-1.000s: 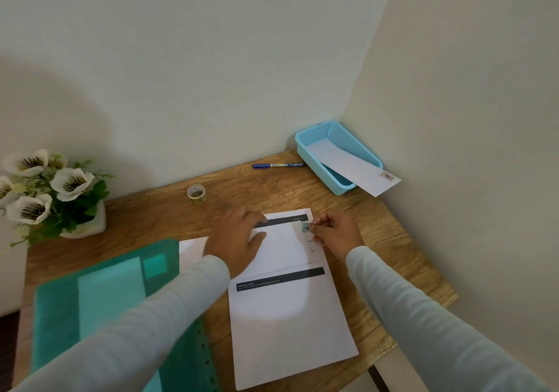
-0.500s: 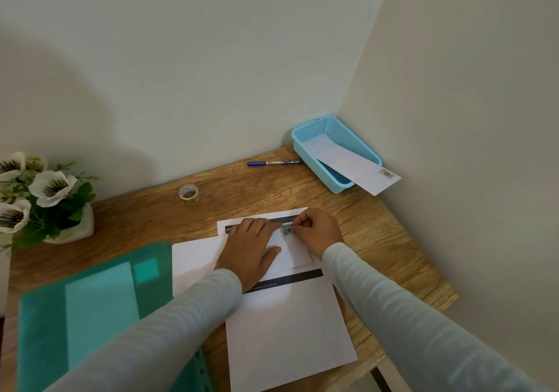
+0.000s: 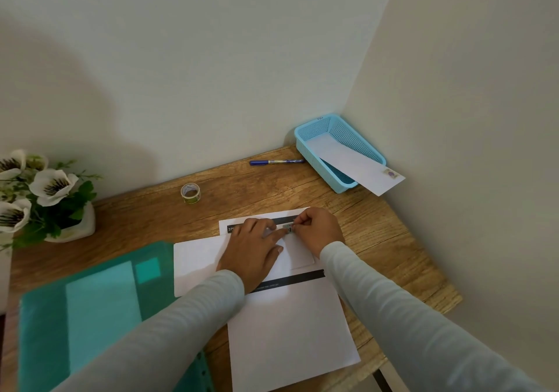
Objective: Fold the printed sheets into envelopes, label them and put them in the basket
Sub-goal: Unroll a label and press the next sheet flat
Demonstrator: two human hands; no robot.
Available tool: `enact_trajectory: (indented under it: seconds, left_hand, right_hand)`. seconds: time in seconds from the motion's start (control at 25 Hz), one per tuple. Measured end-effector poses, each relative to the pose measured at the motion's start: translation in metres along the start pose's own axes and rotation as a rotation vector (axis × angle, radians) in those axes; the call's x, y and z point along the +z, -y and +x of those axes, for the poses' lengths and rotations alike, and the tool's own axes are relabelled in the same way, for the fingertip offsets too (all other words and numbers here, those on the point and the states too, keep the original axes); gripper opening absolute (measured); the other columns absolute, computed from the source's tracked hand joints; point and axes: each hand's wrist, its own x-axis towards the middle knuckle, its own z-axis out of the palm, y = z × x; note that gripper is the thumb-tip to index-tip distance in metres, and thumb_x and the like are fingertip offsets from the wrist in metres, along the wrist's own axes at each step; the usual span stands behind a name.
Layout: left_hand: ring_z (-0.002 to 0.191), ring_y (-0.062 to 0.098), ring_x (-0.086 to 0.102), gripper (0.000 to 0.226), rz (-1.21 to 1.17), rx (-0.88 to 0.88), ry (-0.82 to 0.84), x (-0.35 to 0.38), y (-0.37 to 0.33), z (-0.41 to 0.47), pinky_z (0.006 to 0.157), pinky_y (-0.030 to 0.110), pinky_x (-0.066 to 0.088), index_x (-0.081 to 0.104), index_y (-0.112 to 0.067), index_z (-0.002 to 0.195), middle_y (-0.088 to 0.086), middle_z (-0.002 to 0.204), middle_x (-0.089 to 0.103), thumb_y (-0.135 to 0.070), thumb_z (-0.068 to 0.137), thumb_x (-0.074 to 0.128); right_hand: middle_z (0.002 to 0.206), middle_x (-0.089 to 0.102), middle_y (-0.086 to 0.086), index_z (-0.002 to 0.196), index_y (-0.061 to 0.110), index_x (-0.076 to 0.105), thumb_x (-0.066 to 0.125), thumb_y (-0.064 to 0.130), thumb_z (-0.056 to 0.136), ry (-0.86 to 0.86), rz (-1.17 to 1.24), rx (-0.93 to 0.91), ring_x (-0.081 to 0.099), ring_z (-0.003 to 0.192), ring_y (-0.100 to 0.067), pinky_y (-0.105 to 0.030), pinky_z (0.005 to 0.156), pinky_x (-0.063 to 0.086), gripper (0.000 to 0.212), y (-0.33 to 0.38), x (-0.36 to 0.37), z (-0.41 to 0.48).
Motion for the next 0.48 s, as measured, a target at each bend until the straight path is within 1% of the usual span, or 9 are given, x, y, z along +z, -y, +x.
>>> enact_trajectory:
  seconds: [0.32, 0.4, 0.48]
  left_hand:
    - [0.133, 0.018, 0.037, 0.043, 0.002, -0.002, 0.012, -0.0012, -0.0007, 0.0003, 0.113, 0.039, 0.032, 0.054, -0.036, 0.143, -0.011, 0.141, 0.048, -0.048, 0.104, 0.041]
    - [0.133, 0.018, 0.037, 0.043, 0.000, -0.001, 0.013, -0.0013, -0.0007, 0.0004, 0.113, 0.039, 0.031, 0.054, -0.037, 0.143, -0.011, 0.142, 0.048, -0.048, 0.104, 0.041]
    - [0.133, 0.018, 0.037, 0.043, 0.003, -0.001, 0.012, -0.0011, -0.0006, 0.0007, 0.114, 0.039, 0.031, 0.053, -0.037, 0.143, -0.010, 0.142, 0.048, -0.049, 0.104, 0.041]
  right_hand:
    - [0.101, 0.071, 0.002, 0.097, 0.025, 0.072, 0.071, 0.023, 0.095, 0.017, -0.129, -0.040, 0.066, 0.096, -0.018, -0.034, 0.091, 0.056, 0.003, 0.0014, -0.0002, 0.0015]
    - [0.099, 0.070, 0.004, 0.095, 0.027, 0.070, 0.072, 0.024, 0.095, 0.012, -0.130, -0.034, 0.065, 0.095, -0.017, -0.033, 0.090, 0.056, 0.003, 0.0002, -0.0001, 0.0025]
    - [0.096, 0.068, 0.005, 0.091, 0.028, 0.067, 0.073, 0.025, 0.094, 0.000, -0.114, -0.020, 0.064, 0.092, -0.016, -0.032, 0.088, 0.056, 0.007, -0.0016, -0.0001, 0.0048]
